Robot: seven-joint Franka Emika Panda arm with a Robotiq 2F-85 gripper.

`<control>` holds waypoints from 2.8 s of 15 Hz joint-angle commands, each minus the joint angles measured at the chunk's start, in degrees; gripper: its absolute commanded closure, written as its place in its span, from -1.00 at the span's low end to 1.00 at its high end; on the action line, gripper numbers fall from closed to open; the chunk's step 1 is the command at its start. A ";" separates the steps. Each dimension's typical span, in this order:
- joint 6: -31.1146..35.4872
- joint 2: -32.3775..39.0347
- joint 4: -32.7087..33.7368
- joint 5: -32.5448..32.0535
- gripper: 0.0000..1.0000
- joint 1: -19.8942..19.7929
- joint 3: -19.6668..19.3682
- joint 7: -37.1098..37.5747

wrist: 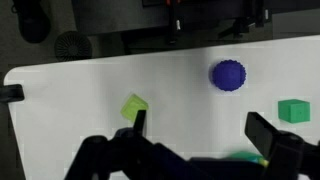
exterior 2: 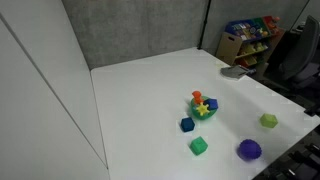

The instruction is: Pick up the blue block and place it in the green bowl

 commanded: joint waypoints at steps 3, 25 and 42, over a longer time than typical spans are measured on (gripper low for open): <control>-0.13 0.06 0.10 0.21 -1.00 -0.59 0.56 -0.18; 13.80 16.28 5.04 3.20 -1.00 10.49 18.70 28.90; 33.90 43.15 17.42 -1.01 -1.00 23.30 17.48 40.63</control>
